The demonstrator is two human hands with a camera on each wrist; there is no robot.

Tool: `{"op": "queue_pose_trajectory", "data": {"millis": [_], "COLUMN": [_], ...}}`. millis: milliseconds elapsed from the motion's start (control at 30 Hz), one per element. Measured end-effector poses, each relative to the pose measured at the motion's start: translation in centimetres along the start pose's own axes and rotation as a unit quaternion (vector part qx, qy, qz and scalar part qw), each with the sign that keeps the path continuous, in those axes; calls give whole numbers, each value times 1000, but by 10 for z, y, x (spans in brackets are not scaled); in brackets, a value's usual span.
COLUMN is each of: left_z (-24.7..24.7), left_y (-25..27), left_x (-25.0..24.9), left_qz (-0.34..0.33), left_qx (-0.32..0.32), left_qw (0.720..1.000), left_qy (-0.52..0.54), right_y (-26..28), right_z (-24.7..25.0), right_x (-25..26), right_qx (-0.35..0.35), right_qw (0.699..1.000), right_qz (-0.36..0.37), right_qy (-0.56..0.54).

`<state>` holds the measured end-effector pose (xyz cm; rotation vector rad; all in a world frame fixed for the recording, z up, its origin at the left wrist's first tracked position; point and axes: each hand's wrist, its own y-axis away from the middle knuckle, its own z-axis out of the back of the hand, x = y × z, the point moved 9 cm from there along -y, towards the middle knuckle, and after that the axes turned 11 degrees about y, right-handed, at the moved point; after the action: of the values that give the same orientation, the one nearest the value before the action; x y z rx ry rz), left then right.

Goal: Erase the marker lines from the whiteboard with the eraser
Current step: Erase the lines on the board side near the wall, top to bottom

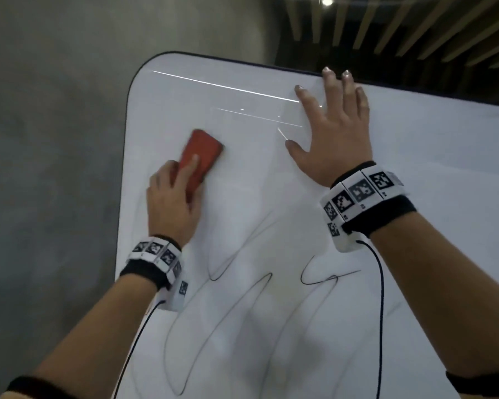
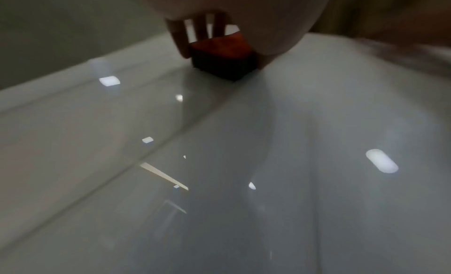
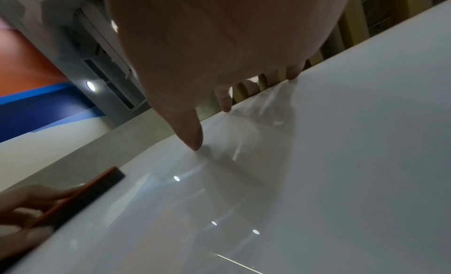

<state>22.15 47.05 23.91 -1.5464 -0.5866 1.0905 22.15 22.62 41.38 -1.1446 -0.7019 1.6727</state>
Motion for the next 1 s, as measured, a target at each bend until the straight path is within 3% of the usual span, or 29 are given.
{"op": "queue_pose_trajectory", "data": {"millis": [67, 100, 133, 167, 233, 300, 367, 400, 467, 500, 567, 633, 667, 700, 767, 833, 867, 933, 1000], "left_z": [23, 25, 19, 11, -13, -36, -41, -37, -16, 1, 28, 33, 30, 24, -4, -27, -30, -18, 5], "left_y": [-9, -5, 2, 12, 42, 80, 78, 64, 26, 5, -16, -10, -3, 8, 47, 97, 108, 98, 83], "left_x": [60, 70, 63, 42, -23, -75, -82, -71, -30, -3, 55, 82, 76, 59, 2, -47, -51, -21, 45], "left_qz": [188, 243, 250, 216, 75, -54, -107, -103, -27, 44, 223, 332, 328, 282, 121, -18, -42, -4, 158], "left_qx": [-100, -120, -115, -94, -13, 81, 117, 110, 34, -21, -120, -139, -125, -108, -33, 69, 94, 63, -29], "left_qw": [977, 962, 961, 971, 996, 995, 987, 988, 999, 998, 966, 933, 936, 953, 992, 997, 994, 998, 986], "left_qy": [27, 33, 29, 25, 41, 39, 38, 35, 29, 34, 48, 26, 14, 6, 9, 22, 24, 29, 35], "right_y": [1, 1, 1, 1, 0, 0, 0, 1, 2, 3, 7, 16, 22, 28, 40, 47, 49, 50, 51], "right_z": [-2, -2, -2, -2, -1, -1, -1, -2, -3, -4, -3, -5, -7, -10, -15, -18, -19, -22, -23], "right_x": [-1, -2, -2, -2, -1, 0, 0, -1, -3, -4, -6, -5, -3, 0, 5, 8, 8, 8, 7], "right_qx": [9, 11, 12, 13, 12, 10, 11, 13, 18, 19, 14, 14, 16, 18, 16, 8, 5, 5, 7], "right_qw": [1000, 1000, 1000, 1000, 1000, 1000, 1000, 1000, 1000, 1000, 999, 999, 999, 998, 998, 998, 998, 998, 998], "right_qz": [10, 12, 13, 13, 7, 3, 5, 10, 19, 24, 32, 41, 46, 50, 58, 59, 60, 64, 63], "right_qy": [6, 7, 7, 7, 7, 3, 3, 3, 7, 10, 12, 17, 22, 27, 33, 34, 31, 23, 18]}}
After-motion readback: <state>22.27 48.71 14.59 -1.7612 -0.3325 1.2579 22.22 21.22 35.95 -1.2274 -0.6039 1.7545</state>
